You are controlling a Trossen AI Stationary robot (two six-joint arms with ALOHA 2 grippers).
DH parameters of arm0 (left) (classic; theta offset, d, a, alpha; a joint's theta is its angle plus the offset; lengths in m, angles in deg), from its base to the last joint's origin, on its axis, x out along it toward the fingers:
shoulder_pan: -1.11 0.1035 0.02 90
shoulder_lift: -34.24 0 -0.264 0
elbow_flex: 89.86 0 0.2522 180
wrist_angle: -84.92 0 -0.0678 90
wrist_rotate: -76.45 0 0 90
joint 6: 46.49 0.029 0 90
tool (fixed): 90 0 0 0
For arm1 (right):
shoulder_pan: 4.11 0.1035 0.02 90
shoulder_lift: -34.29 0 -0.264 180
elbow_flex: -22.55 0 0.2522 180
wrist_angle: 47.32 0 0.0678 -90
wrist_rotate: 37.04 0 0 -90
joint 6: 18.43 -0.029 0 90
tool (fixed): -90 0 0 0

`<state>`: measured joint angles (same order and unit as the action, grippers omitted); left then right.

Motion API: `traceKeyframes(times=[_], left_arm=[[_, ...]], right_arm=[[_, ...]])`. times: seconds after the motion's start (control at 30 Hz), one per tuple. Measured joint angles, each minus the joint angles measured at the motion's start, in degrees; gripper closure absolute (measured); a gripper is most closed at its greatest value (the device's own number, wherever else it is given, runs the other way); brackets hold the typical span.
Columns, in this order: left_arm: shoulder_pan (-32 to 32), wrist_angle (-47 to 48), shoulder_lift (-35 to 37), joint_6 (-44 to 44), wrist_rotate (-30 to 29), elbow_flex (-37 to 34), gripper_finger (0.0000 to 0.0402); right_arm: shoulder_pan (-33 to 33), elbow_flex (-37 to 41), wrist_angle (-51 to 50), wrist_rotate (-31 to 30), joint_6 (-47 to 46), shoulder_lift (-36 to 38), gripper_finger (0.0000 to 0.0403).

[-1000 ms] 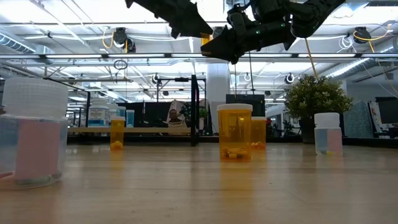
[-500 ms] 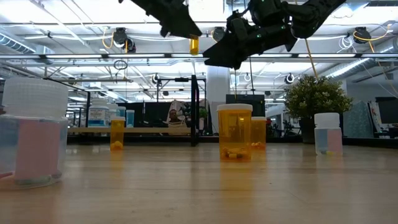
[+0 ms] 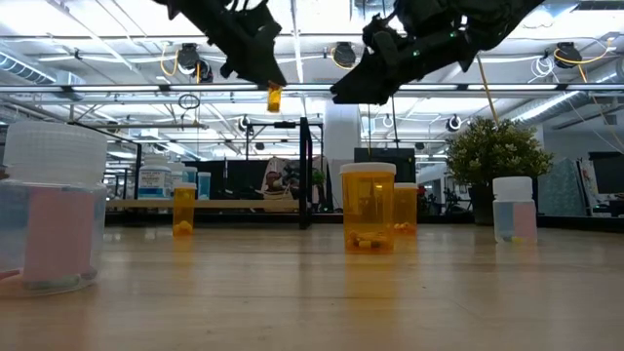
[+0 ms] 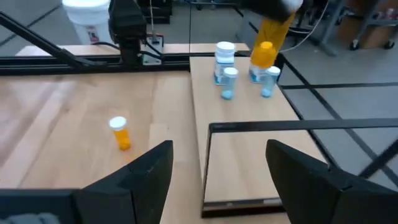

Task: Pick and place medicine bottles onto shelf by color
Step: Put the bottom small orange pill bottle on the shelf

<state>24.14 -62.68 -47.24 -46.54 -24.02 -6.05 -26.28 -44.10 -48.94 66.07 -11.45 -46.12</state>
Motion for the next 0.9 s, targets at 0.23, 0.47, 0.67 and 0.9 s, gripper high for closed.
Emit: traceKeyframes(times=[0.23,0.47,0.67,0.9], left_arm=[[-0.2,-12.6,0.2,-2.3,-12.0,-7.9,0.027],[0.9,-25.1,0.1,-4.5,-22.0,-16.9,0.027],[3.7,-28.0,0.0,-8.5,-23.7,-21.1,0.027],[6.3,-29.3,-0.7,-12.4,-24.1,-25.6,0.027]], right_arm=[[0.0,0.0,-5.4,-2.9,1.3,5.2,0.0149],[0.0,1.7,-5.5,-3.1,1.5,8.6,0.0149],[-0.2,2.5,-5.5,-6.4,2.1,9.5,0.0149],[-0.2,2.6,-5.2,-7.4,2.3,9.5,0.0149]])
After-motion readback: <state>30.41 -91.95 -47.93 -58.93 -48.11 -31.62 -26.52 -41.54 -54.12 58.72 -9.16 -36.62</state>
